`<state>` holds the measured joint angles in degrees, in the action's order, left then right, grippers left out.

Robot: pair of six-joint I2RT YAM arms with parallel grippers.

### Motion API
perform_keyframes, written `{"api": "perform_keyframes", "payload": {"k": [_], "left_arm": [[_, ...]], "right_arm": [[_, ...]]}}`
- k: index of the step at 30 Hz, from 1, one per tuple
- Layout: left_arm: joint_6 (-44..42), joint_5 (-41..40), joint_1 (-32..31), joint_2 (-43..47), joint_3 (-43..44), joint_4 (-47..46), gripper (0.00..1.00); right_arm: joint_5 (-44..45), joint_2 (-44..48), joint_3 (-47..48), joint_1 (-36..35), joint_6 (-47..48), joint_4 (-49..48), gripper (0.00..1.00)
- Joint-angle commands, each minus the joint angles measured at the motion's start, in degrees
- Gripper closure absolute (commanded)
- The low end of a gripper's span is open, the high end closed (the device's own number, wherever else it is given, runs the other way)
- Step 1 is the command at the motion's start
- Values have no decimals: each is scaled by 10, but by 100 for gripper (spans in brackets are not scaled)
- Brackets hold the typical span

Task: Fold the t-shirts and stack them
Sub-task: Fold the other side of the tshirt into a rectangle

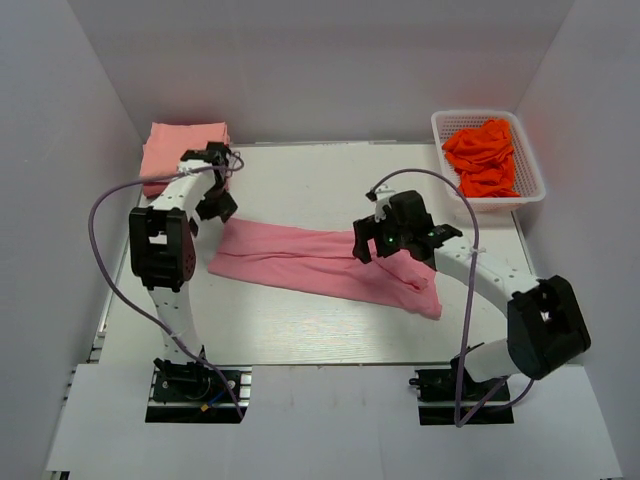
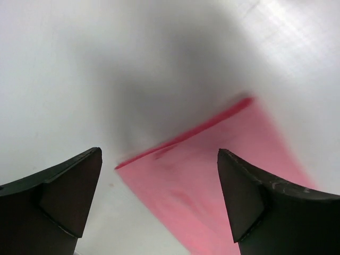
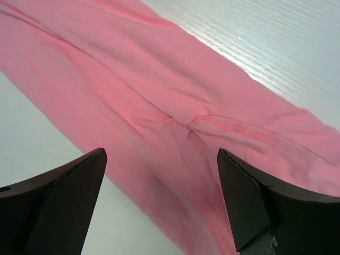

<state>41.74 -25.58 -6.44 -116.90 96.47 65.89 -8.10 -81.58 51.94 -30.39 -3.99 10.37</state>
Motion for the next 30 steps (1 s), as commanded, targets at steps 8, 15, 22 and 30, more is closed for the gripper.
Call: {"api": "perform_keyframes", "payload": {"k": [8,15,22,30], "left_arm": [[-51,246,-45,36,13,-168,1],[-51,243,-65,23,-104,-159,1],[-12,230,-83,137,-288,-113,1],[-38,496,-190,220,-408,-94,1]], "right_arm": [[97,12,-13,56,-207,158,10],[24,-20,-66,80,-215,168,10],[65,-189,39,114,-185,120,10],[-108,-556,520,109,-106,52,10]]}}
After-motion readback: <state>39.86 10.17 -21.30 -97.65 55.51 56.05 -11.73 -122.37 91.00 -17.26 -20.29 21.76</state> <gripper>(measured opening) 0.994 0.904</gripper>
